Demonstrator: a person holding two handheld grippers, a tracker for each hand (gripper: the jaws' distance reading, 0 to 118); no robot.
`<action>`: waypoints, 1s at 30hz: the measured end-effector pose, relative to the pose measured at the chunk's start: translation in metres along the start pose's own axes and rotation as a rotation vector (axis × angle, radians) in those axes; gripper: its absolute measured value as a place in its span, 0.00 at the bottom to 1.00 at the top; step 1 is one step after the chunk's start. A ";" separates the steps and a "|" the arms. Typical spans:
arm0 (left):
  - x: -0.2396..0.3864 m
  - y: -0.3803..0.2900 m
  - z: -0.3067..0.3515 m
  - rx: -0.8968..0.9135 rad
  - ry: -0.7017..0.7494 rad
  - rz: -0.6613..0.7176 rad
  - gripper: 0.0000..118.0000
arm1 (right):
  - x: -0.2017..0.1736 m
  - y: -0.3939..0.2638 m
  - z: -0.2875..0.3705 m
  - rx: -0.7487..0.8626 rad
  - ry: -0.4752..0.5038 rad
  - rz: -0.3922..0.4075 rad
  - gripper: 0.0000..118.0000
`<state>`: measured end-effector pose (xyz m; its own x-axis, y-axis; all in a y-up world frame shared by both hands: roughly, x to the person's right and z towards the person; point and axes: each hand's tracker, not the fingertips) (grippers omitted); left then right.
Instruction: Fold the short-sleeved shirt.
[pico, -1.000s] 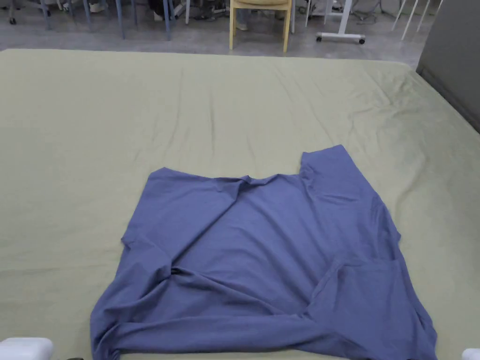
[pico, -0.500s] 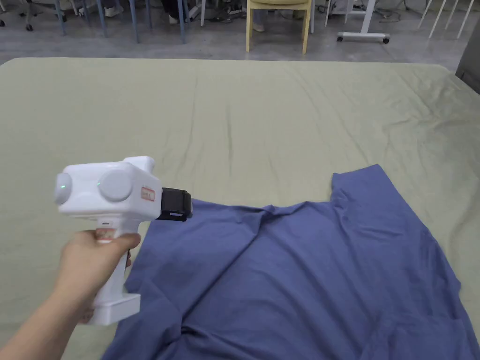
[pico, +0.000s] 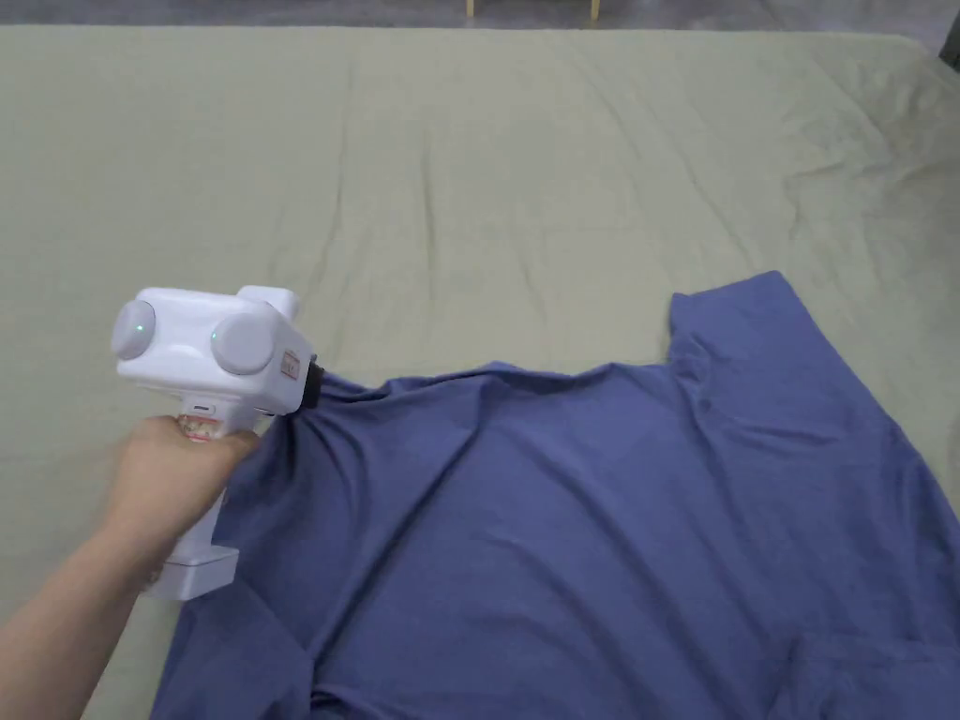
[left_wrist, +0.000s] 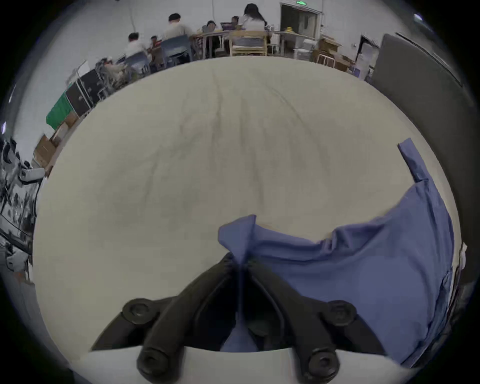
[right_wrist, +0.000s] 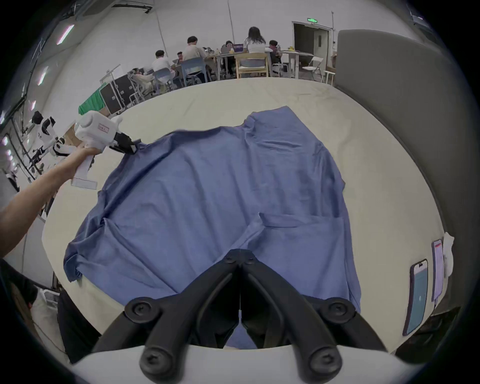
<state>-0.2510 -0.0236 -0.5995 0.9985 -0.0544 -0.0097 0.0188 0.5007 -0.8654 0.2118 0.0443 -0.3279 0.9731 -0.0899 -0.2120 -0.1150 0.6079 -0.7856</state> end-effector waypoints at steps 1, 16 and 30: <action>0.002 0.000 0.002 -0.019 0.011 0.007 0.00 | -0.001 0.002 -0.002 -0.003 0.002 0.012 0.02; 0.002 0.002 0.068 0.079 -0.058 0.001 0.00 | 0.115 0.215 -0.156 -0.064 -0.065 -0.159 1.00; 0.006 0.004 0.069 0.062 -0.056 0.009 0.00 | 0.132 0.227 -0.240 -0.251 -0.222 -0.085 0.05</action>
<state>-0.2413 0.0380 -0.5687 0.9999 -0.0024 0.0125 0.0117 0.5538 -0.8325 0.2658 -0.0194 -0.6737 0.9979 0.0583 -0.0298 -0.0503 0.3900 -0.9194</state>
